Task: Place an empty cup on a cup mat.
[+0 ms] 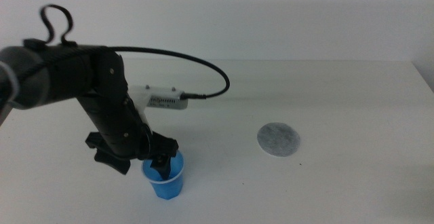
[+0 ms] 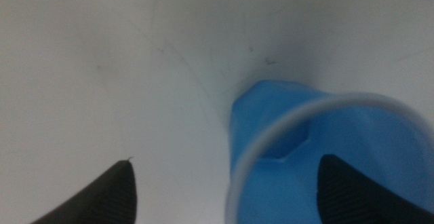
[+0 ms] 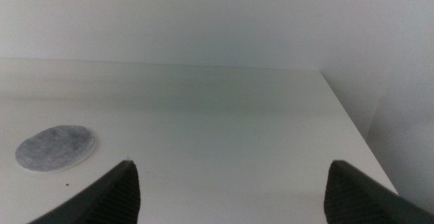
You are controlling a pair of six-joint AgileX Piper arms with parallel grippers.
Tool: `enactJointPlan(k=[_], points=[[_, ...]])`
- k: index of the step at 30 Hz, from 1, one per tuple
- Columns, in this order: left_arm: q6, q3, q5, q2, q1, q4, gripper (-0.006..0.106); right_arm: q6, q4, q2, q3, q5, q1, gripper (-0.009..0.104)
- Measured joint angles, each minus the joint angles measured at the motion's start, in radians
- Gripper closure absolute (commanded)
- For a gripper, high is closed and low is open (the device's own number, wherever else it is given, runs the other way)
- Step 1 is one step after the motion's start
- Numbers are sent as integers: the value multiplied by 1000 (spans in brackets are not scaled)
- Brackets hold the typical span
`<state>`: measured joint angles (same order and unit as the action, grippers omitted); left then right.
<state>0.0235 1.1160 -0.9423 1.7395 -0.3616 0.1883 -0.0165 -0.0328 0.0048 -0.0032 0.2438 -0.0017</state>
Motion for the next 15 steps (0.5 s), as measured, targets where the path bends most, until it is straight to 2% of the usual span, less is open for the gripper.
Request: enactJointPlan(k=[3,9,10,15], points=[[-4,0,4,26,0,4,38,0,0,0,0,0,0,2],[-15,0,11,30,-2,28,98,0,0,0,0,0,0,2],[-15,4,7,30,-2,40,102,0,0,0,0,0,0,2],[24,127,-37,45,-36,64,102,0,0,0,0,0,0,2]])
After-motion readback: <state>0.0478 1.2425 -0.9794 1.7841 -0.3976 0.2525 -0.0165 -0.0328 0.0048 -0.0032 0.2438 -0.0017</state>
